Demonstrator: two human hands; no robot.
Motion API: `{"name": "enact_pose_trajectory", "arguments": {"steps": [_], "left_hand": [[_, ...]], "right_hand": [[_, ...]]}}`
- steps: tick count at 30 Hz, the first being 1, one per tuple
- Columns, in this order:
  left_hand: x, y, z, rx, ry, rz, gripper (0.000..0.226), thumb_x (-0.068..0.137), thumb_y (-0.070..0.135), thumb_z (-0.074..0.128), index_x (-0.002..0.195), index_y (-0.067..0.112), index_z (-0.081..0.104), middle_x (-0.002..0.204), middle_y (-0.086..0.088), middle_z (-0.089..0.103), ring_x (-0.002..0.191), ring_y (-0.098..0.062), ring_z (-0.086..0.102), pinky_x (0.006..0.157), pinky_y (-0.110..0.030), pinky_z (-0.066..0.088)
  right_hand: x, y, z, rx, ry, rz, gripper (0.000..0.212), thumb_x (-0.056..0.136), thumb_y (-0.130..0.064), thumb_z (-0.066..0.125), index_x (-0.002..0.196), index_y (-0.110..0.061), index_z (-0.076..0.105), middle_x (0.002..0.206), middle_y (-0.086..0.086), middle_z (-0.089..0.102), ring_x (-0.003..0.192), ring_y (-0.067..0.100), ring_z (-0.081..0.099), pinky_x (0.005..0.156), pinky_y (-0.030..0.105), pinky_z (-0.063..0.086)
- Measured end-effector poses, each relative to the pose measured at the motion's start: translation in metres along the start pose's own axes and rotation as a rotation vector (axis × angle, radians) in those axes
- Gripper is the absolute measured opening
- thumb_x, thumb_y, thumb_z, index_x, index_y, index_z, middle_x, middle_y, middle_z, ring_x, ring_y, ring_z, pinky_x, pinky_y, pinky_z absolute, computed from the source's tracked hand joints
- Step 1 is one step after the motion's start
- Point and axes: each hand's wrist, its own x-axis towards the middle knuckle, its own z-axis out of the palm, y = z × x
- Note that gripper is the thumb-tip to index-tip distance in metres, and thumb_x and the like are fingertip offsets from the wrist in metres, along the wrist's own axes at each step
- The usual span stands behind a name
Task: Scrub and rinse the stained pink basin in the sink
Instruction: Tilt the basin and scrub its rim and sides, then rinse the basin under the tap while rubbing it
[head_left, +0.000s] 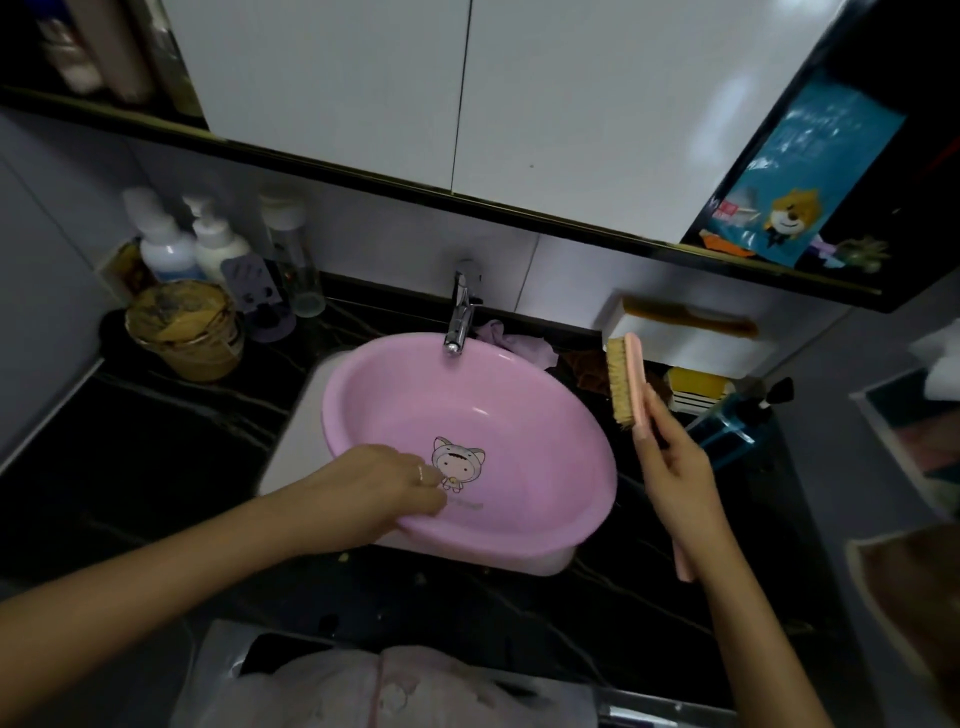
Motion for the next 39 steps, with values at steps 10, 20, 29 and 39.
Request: {"name": "enact_pose_trajectory", "arguments": {"steps": [10,20,29,39], "left_hand": [[-0.042,-0.027,0.065,0.319,-0.262,-0.071,0.021,0.053,0.017,0.063,0.07,0.027,0.056,0.069,0.01,0.058,0.062,-0.011,0.058,0.049,-0.022,0.038],[-0.005,-0.048,0.037,-0.451,-0.249,-0.557,0.024,0.079,0.042,0.068,0.097,0.026,0.061,0.1,0.011,0.055,0.091,-0.005,0.053,0.081,-0.022,0.041],[0.125,-0.116,-0.008,-1.216,0.291,-1.069,0.02,0.091,0.013,0.06,0.11,0.013,0.057,0.077,-0.004,0.059,0.063,-0.012,0.054,0.059,-0.025,0.044],[0.153,-0.14,0.0,-1.401,0.486,-1.155,0.018,0.096,0.022,0.052,0.083,0.009,0.055,0.079,-0.004,0.067,0.056,-0.01,0.04,0.051,-0.023,0.024]], "right_hand": [[-0.001,0.025,0.027,-0.144,-0.2,-0.004,0.055,0.087,-0.015,0.064,0.137,-0.03,0.047,0.113,-0.009,0.063,0.098,0.006,0.062,0.085,0.027,0.053],[-0.002,0.023,0.059,-0.107,-0.215,0.013,0.038,0.089,-0.01,0.059,0.126,-0.018,0.059,0.085,-0.01,0.065,0.084,0.011,0.064,0.074,0.028,0.053],[-0.005,0.026,0.081,0.077,-0.105,0.096,0.029,0.089,-0.012,0.059,0.114,-0.025,0.062,0.088,-0.014,0.066,0.083,0.005,0.064,0.074,0.027,0.054],[-0.017,0.042,0.086,0.137,-0.063,0.22,0.017,0.089,-0.011,0.059,0.102,-0.021,0.065,0.081,-0.009,0.066,0.078,0.012,0.064,0.067,0.025,0.05]]}}
